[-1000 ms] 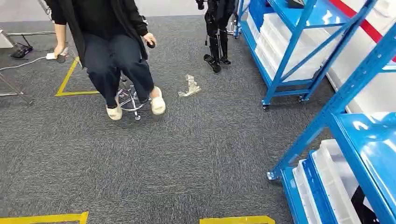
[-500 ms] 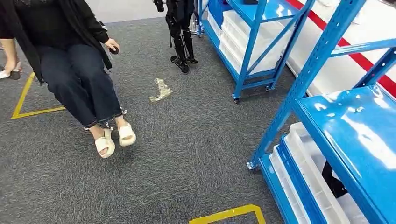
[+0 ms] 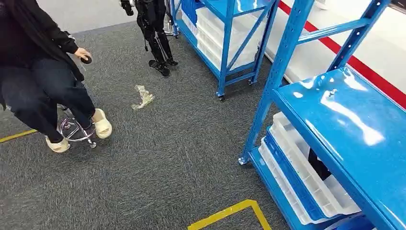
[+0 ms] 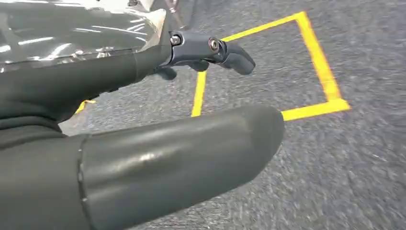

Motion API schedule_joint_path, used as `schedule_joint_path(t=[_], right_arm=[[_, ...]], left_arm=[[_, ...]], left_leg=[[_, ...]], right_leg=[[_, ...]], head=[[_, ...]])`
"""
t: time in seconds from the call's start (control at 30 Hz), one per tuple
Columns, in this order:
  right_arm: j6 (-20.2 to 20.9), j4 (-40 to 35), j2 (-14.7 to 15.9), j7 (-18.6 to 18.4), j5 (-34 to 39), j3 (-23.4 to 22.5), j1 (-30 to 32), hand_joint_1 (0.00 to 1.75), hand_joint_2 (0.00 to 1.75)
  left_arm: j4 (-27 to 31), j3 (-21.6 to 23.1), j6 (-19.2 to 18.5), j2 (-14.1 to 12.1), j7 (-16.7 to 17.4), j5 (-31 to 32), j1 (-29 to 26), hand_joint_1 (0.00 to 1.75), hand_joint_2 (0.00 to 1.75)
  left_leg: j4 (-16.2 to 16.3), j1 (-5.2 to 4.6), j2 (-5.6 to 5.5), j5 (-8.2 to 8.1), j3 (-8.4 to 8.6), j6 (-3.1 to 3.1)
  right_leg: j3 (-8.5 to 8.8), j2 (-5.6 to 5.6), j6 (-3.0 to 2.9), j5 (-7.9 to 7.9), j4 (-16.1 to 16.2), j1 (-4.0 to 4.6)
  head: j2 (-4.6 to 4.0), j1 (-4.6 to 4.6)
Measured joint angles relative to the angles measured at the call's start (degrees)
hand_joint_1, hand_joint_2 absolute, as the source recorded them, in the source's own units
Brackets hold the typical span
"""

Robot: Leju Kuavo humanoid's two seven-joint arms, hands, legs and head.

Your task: Take the parts from the cabinet and place them on the table.

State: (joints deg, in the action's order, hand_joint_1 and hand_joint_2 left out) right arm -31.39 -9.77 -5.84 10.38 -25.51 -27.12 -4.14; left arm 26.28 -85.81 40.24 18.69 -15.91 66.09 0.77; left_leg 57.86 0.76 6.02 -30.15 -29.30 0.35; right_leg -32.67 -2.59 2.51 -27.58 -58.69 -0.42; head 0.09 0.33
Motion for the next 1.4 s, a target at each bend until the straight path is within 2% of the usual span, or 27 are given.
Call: schedule_joint_path(t=[0.03, 0.07, 0.1, 0.17, 0.23, 0.27, 0.33, 0.37, 0.4, 0.43, 0.5, 0.57, 0.63, 0.7, 0.77, 0.83, 0.87, 0.9, 0.93, 0.97, 1.07, 1.13, 1.17, 1.23, 1.3, 1.37, 1.4], right_arm=[[0.0, 0.0, 0.0, 0.4, 0.7, 0.0, 0.0, 0.0, 0.0], [0.0, -0.1, 0.0, 0.9, 1.3, -0.1, 0.0, 0.0, 0.0], [0.0, -0.1, 0.0, 1.4, 1.8, -0.1, 0.2, 0.0, 0.0], [0.2, -0.1, 0.1, 1.9, 2.1, -0.2, 0.3, 0.0, 0.0], [0.5, -0.1, 0.1, 2.0, 2.2, -0.4, 0.5, 0.0, 0.0], [0.6, -0.1, 0.1, 2.0, 2.2, -0.5, 0.6, 0.0, 0.0], [0.7, -0.1, 0.2, 2.0, 2.3, -0.6, 0.7, 0.0, 0.0], [0.7, -0.1, 0.1, 2.0, 2.3, -0.6, 0.6, 0.0, 0.0], [0.7, -0.1, 0.0, 2.0, 2.3, -0.6, 0.6, 0.0, 0.0], [0.7, -0.1, 0.0, 2.0, 2.3, -0.6, 0.5, 0.0, 0.0], [0.7, -0.1, 0.0, 2.0, 2.3, -0.6, 0.7, 0.0, 0.0], [0.7, -0.1, 0.1, 2.0, 2.3, -0.6, 0.9, 0.0, 0.0], [0.7, -0.1, 0.1, 2.0, 2.5, -0.6, 0.9, 0.0, 0.0], [0.6, -0.1, 0.2, 2.0, 3.3, -0.8, 0.7, 0.0, 0.0], [0.4, -0.1, 0.4, 1.8, 3.8, -1.2, 1.2, 0.0, 0.0], [0.1, -0.1, 1.1, 1.1, 4.1, -1.7, 2.0, 0.0, 0.0], [-0.1, -0.1, 1.4, 0.5, 4.1, -1.9, 2.2, 0.0, 0.0], [-0.3, -0.1, 1.6, 0.0, 4.0, -2.0, 2.2, 0.0, 0.0], [-0.4, 0.0, 1.5, -0.9, 4.0, -2.1, 2.2, 0.0, 0.0], [-0.6, 0.0, 1.7, -1.3, 4.1, -2.1, 2.3, 0.0, 0.0], [-1.3, 0.3, 2.0, -2.2, 4.7, -2.6, 2.7, 0.0, 0.0], [-1.6, 0.3, 2.1, -2.2, 5.2, -3.0, 2.8, 0.0, 0.0], [-1.7, 0.3, 2.1, -1.8, 5.4, -3.3, 2.7, 0.0, 0.0], [-1.7, 0.3, 2.1, -0.6, 5.9, -3.7, 2.7, 0.0, 0.0], [-1.6, 0.3, 2.2, 0.7, 6.3, -4.0, 2.7, 0.0, 0.0], [-1.6, 0.3, 2.2, 1.9, 6.6, -4.4, 2.6, 0.0, 0.0], [-1.6, 0.3, 2.2, 2.1, 6.8, -4.5, 2.6, 0.0, 0.0]], left_arm=[[-0.7, 0.0, -0.2, -0.4, -0.7, 0.7, 0.2, 0.0, 0.0], [-1.3, 0.0, -0.5, -0.8, -1.3, 1.4, 0.2, 0.0, 0.0], [-2.1, 0.0, -0.6, -1.5, -1.8, 1.8, 0.3, 0.0, 0.0], [-3.2, -0.1, -0.8, -2.3, -1.9, 2.3, 0.2, 0.0, 0.0], [-4.0, -0.1, -1.0, -3.0, -1.9, 2.3, 0.1, 0.0, 0.0], [-4.4, -0.1, -1.0, -3.2, -1.9, 2.3, 0.1, 0.0, 0.0], [-5.0, -0.1, -1.0, -3.6, -1.9, 2.3, 0.1, 0.0, 0.0], [-5.1, -0.1, -1.0, -3.8, -1.9, 2.4, 0.1, 0.0, 0.0], [-5.3, -0.1, -1.0, -4.0, -1.9, 2.4, 0.1, 0.0, 0.0], [-5.5, -0.1, -1.0, -4.0, -1.9, 2.4, 0.1, 0.0, 0.0], [-5.7, -0.1, -1.0, -4.2, -1.9, 2.4, 0.1, 0.0, 0.0], [-5.9, -0.1, -1.0, -4.3, -1.9, 2.4, 0.2, 0.0, 0.0], [-6.1, -0.1, -1.0, -4.4, -1.9, 2.6, 0.2, 0.0, 0.0], [-7.0, -0.1, -0.6, -4.8, -2.3, 3.3, 0.1, 0.0, 0.0], [-8.0, -0.1, -0.5, -5.7, -2.8, 3.5, 0.2, 0.0, 0.0], [-9.2, -0.1, -0.5, -6.8, -2.8, 3.5, 0.5, 0.0, 0.0], [-9.7, -0.1, -0.5, -7.2, -2.8, 3.5, 0.5, 0.0, 0.0], [-10.0, -0.1, -0.4, -7.6, -2.8, 3.5, 0.5, 0.0, 0.0], [-10.3, -0.1, -0.3, -8.2, -2.9, 3.5, 0.4, 0.0, 0.0], [-10.7, -0.1, -0.2, -8.6, -3.1, 3.5, 0.5, 0.0, 0.0], [-11.5, -0.1, -0.1, -9.0, -3.8, 3.5, 1.1, 0.0, 0.0], [-12.1, -0.1, -0.1, -9.3, -4.4, 3.6, 1.2, 0.0, 0.0], [-12.3, -0.1, -0.1, -9.4, -4.9, 3.6, 1.1, 0.0, 0.0], [-12.7, -0.1, -0.2, -9.7, -5.6, 3.6, 1.1, 0.0, 0.0], [-13.0, -0.1, -0.5, -10.2, -6.1, 3.6, 1.1, 0.0, 0.0], [-13.2, -0.1, -1.2, -10.4, -6.6, 3.6, 1.1, 0.0, 0.0], [-13.3, -0.1, -1.3, -10.5, -6.7, 3.5, 1.1, 0.0, 0.0]], left_leg=[[-0.2, 0.08, 0.52, -0.13, 0.36, -0.44], [0.2, 0.46, -0.22, -0.59, 0.44, -0.93], [2.3, 0.51, -3.1, -2.32, -0.31, -1.08], [10.8, 0.47, -5.51, -7.16, -4.29, -1.07], [18.1, 0.44, -6.02, -9.25, -8.31, -1.04], [17.9, 0.45, -6.07, -8.05, -8.69, -0.89], [10.1, 0.45, -6.58, -2.31, -5.83, -0.4], [5.5, 0.47, -7.7, 0.17, -3.89, -0.18], [1.8, 0.53, -10.55, 1.42, -2.56, 0.11], [0.9, 0.46, -10.79, 1.22, -2.38, 0.04], [1.0, -0.17, -9.53, 1.24, -2.31, 0.43], [-0.1, 0.09, -8.13, 1.94, -1.54, 1.54], [-0.6, 0.04, -6.81, 2.21, -1.28, 2.11], [-0.5, -0.08, -5.02, 2.15, -1.39, 2.16], [-0.5, -0.07, -3.62, 2.01, -1.4, 2.16], [-0.5, 0.11, -2.47, 1.79, -1.24, 1.84], [-0.5, 0.19, -1.92, 1.63, -0.98, 1.58], [-0.3, -0.11, -1.27, 1.37, -0.68, 1.14], [-0.3, -0.34, -0.72, 0.9, -0.48, 0.56], [-0.3, -0.38, -0.37, 0.7, -0.42, 0.2], [-0.8, 0.08, 1.11, 0.25, 0.67, -0.73], [3.3, 0.38, -3.85, -3.03, -0.84, -1.19], [7.9, 0.39, -5.21, -5.79, -3.05, -1.16], [16.6, 0.37, -5.99, -9.14, -7.47, -1.11], [16.5, 0.38, -6.04, -7.13, -8.14, -0.79], [7.7, 0.38, -6.77, -1.4, -4.45, -0.23], [3.1, 0.41, -8.81, 0.8, -2.45, 0.1]], right_leg=[[0.12, 0.65, -0.51, -0.04, 0.2, 0.04], [0.76, 1.28, -1.03, 0.21, 0.5, -1.06], [0.91, 1.7, -1.32, 0.31, 0.4, -0.9], [0.8, 2.67, -2.03, 0.33, 0.4, -0.69], [0.82, 4.11, -2.09, 0.3, 0.4, -0.35], [0.95, 4.88, -2.11, 0.27, 0.4, -0.27], [1.24, 6.63, -2.09, 0.25, 0.3, -0.25], [1.35, 7.33, -2.07, 0.24, 0.3, -0.29], [1.06, 7.92, -2.02, 0.23, 0.3, -0.28], [1.01, 8.54, -1.68, 0.05, -0.1, 0.39], [0.31, 9.55, -1.03, 0.32, 0.3, -0.25], [-0.03, 9.86, -0.37, 0.26, 0.1, -0.07], [-2.14, 4.57, -0.66, -2.27, -4.2, -0.08], [-6.82, 3.41, -0.82, -6.09, -13.4, -0.27], [-8.62, 3.24, 0.01, -6.62, -16.9, -0.49], [-4.74, 2.54, 1.51, -3.6, -9.6, -0.83], [-1.73, 1.32, 2.15, -1.77, -4.0, -0.92], [0.64, -1.39, 2.19, -0.6, 0.6, -0.99], [0.51, -2.29, 1.63, -0.09, 0.5, -0.47], [0.63, -1.22, 0.65, 0.03, 0.4, -0.51], [0.67, 0.57, -0.76, 0.02, 0.6, -0.5], [1.03, 1.68, -1.76, 0.35, 0.7, -1.07], [0.9, 2.3, -2.03, 0.34, 0.7, -0.95], [0.82, 3.75, -2.26, 0.42, 0.7, -0.55], [0.95, 5.26, -2.26, 0.42, 0.7, -0.4], [1.25, 6.95, -2.23, 0.41, 0.6, -0.38], [1.26, 7.64, -2.21, 0.41, 0.6, -0.42]], head=[[-0.02, 0.02], [0.0, -0.02], [0.0, -0.42], [0.0, -0.54], [0.0, -0.52], [-0.02, -0.55], [0.0, -0.55], [0.0, -0.57], [-0.02, -0.57], [0.0, -0.48], [0.0, -0.5], [0.0, -0.57], [-0.02, -0.11], [-0.02, -0.04], [0.0, 0.04], [-0.02, 0.09], [-0.02, 0.07], [0.0, 0.13], [0.0, 0.22], [-0.02, -0.17], [-0.02, -0.15], [0.0, -0.42], [0.0, -0.46], [0.0, -0.48], [-0.02, -0.5], [-0.02, -0.52], [-0.02, -0.5]])
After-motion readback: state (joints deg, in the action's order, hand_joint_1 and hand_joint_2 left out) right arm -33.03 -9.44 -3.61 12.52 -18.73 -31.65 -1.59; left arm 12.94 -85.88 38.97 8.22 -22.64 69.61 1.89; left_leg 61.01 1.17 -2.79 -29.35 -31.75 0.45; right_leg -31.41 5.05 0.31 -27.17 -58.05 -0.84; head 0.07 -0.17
